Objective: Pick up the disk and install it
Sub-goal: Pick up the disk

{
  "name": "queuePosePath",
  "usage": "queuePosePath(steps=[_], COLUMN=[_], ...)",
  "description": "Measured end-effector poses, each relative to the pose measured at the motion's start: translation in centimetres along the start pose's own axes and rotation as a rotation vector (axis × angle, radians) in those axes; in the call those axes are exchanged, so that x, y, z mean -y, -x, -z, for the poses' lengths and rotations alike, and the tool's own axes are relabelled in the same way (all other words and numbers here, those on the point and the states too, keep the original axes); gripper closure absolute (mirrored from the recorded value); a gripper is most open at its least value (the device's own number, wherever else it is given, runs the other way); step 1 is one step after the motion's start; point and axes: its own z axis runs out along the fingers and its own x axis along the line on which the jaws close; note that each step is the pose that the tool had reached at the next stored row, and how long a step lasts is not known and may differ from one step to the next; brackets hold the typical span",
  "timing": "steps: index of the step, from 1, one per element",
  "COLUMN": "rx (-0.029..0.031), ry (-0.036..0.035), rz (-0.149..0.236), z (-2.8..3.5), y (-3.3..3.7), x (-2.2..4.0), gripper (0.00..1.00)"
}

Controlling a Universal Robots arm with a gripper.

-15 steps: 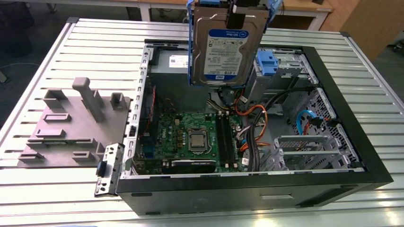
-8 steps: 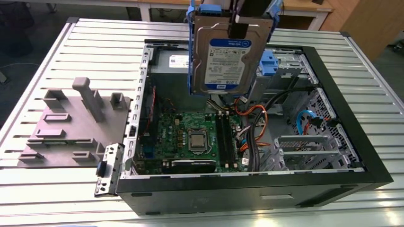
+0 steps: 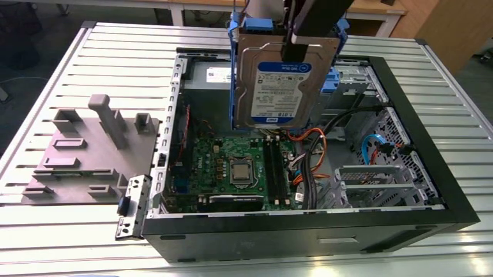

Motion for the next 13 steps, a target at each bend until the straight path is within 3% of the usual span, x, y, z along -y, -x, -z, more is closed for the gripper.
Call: queuePosePath(steps=[13], rx=[-0.0001], ry=[0.0], rz=[0.0], z=[-0.03], y=[-3.05], x=[0.04], gripper=[0.65])
